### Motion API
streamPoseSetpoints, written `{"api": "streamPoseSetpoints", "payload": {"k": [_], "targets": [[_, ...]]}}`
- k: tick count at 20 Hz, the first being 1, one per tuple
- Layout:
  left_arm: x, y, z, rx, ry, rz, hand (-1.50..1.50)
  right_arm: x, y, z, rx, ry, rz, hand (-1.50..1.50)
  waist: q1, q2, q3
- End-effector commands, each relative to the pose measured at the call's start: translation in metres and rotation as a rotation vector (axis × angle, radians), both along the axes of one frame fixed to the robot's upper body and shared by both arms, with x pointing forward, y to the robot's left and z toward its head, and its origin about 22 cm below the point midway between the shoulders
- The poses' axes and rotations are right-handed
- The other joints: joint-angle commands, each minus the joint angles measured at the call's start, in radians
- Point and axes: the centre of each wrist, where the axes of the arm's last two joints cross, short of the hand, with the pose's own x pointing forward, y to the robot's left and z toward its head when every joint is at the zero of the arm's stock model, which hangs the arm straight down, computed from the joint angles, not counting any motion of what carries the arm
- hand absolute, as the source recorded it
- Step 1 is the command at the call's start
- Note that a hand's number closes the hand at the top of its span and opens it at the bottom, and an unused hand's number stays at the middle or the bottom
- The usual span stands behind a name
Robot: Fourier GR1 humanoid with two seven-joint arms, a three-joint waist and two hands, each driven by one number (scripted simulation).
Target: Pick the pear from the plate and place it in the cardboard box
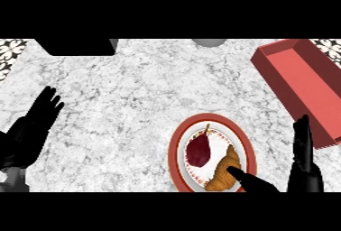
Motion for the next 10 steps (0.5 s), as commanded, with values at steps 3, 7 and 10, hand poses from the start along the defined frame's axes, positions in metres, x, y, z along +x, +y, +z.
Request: {"api": "streamPoseSetpoints", "payload": {"k": [3, 7, 10], "targets": [[0.003, 0.001, 0.011, 0.004, -0.01, -0.024, 0.0, -0.016, -0.035, -0.006, -0.315, 0.358, 0.002, -1.5, 0.018, 0.009, -0.007], [0.005, 0.0, 0.011, -0.005, -0.019, -0.024, 0.0, -0.011, -0.027, 0.011, -0.436, 0.532, 0.009, -1.5, 0.032, 0.011, -0.006], [0.007, -0.007, 0.001, -0.011, -0.016, -0.034, 0.0, -0.004, -0.013, 0.032, -0.485, 0.671, 0.027, -1.5, 0.034, 0.016, -0.007]]}}
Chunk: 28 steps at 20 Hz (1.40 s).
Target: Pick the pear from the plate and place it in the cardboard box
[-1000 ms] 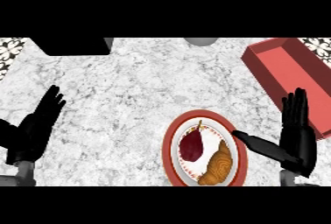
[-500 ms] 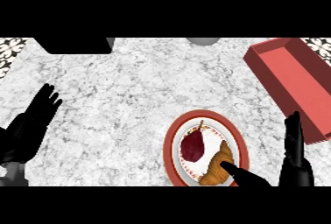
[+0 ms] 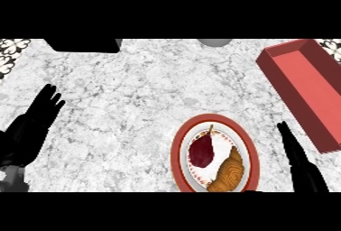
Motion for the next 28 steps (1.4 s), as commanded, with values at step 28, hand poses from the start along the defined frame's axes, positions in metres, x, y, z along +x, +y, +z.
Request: {"api": "streamPoseSetpoints", "payload": {"k": [28], "targets": [[0.007, -0.006, 0.003, -0.022, 0.021, 0.001, 0.0, 0.074, 0.12, 0.065, -0.086, 0.494, 0.004, -1.5, -0.021, -0.005, 0.012]]}}
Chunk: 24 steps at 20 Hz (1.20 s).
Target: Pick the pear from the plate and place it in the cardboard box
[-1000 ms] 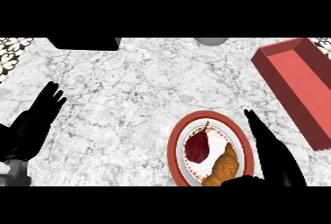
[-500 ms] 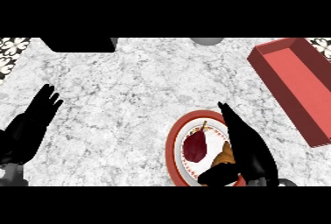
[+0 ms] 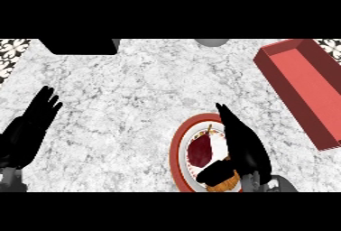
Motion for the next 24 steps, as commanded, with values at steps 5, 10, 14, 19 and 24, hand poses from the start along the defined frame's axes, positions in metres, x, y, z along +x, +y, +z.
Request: {"api": "streamPoseSetpoints", "payload": {"k": [5, 10, 14, 19, 24], "targets": [[0.003, -0.005, 0.006, -0.007, -0.031, -0.003, 0.0, 0.018, 0.023, 0.012, -0.082, 0.033, -0.034, -1.5, -0.001, 0.0, 0.0], [0.003, 0.011, -0.001, -0.006, 0.008, 0.009, 0.0, 0.012, 0.027, -0.009, -0.145, 0.085, -0.046, -1.5, -0.005, 0.001, 0.0], [-0.005, -0.013, 0.002, 0.001, -0.009, 0.009, 0.0, 0.021, 0.015, 0.0, -0.133, 0.083, -0.033, -1.5, -0.002, 0.0, 0.0], [-0.009, 0.0, 0.0, 0.006, -0.006, 0.005, 0.0, 0.022, 0.032, -0.005, -0.136, 0.128, -0.048, -1.5, -0.001, -0.001, 0.0], [0.003, -0.007, 0.0, -0.014, -0.014, 0.011, 0.0, 0.034, 0.035, -0.028, -0.148, 0.138, -0.083, -1.5, -0.002, 0.0, 0.0]]}}
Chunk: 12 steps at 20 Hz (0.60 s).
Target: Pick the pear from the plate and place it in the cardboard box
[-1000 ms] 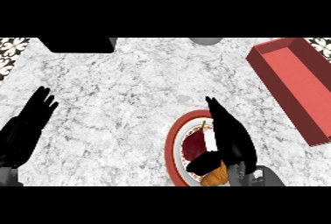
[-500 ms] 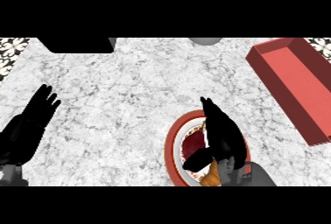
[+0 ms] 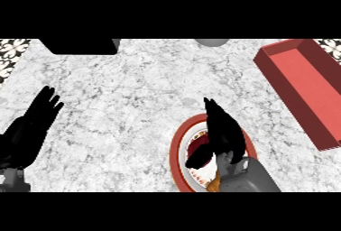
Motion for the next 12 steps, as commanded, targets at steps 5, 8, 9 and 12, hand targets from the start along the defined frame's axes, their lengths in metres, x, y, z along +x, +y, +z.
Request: {"api": "streamPoseSetpoints", "payload": {"k": [5, 8, 9, 12], "targets": [[0.005, 0.005, 0.002, 0.003, -0.008, 0.0, 0.0, 0.004, 0.008, -0.014, -0.083, 0.101, -0.058, -1.5, 0.001, 0.001, 0.0], [-0.008, -0.002, 0.003, 0.006, 0.002, -0.002, 0.0, -0.011, 0.01, -0.034, -0.079, 0.134, -0.064, -1.5, 0.004, -0.001, 0.0], [-0.01, 0.013, -0.013, 0.002, 0.005, -0.009, 0.0, 0.026, 0.001, -0.009, -0.069, 0.134, -0.066, -1.5, 0.007, 0.001, 0.0], [-0.005, -0.011, -0.016, -0.002, -0.002, -0.002, 0.0, 0.005, 0.007, -0.033, -0.092, 0.142, -0.056, -1.5, 0.001, 0.0, 0.0]]}}
